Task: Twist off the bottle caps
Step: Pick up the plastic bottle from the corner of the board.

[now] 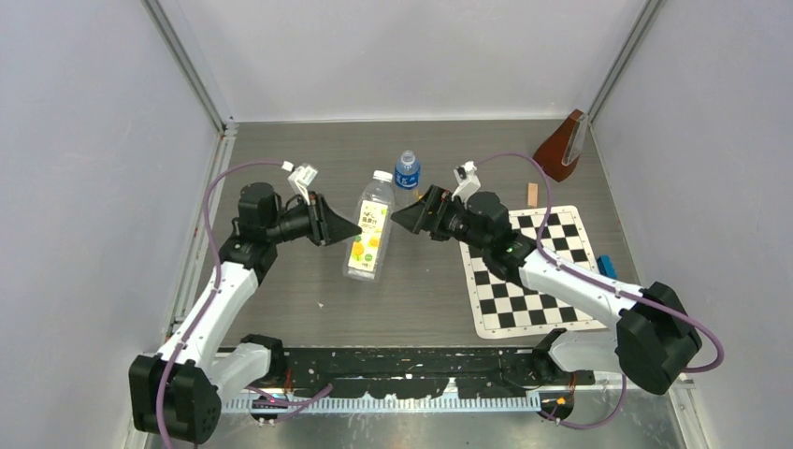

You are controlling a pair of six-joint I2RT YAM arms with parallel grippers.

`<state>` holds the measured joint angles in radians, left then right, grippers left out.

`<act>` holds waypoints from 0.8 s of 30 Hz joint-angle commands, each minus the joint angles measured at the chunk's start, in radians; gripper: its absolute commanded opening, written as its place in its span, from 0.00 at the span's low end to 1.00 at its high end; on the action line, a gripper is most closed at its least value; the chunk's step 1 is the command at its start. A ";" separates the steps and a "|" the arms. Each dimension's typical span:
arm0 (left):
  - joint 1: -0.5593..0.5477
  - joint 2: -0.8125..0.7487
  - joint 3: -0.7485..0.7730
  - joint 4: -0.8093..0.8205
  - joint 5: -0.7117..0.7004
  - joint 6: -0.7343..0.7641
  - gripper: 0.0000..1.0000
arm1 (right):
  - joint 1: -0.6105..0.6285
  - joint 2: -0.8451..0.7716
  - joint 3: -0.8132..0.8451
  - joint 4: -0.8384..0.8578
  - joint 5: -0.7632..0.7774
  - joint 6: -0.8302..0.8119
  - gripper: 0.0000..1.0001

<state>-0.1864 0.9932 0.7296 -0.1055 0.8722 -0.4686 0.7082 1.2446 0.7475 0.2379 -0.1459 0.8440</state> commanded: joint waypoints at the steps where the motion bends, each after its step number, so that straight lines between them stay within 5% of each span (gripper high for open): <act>1: -0.051 0.003 0.004 0.190 0.112 -0.036 0.00 | -0.006 -0.001 -0.036 0.245 -0.055 0.120 0.92; 14: -0.057 0.033 -0.016 0.306 0.213 -0.090 0.00 | -0.039 -0.088 -0.124 0.423 -0.048 0.094 0.92; 24: -0.067 0.054 -0.007 0.299 0.250 -0.079 0.00 | -0.086 -0.162 -0.114 0.295 -0.073 -0.009 0.92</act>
<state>-0.2413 1.0428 0.7097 0.1474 1.0355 -0.5507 0.6346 1.1141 0.6064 0.5625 -0.2016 0.8989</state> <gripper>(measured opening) 0.327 0.915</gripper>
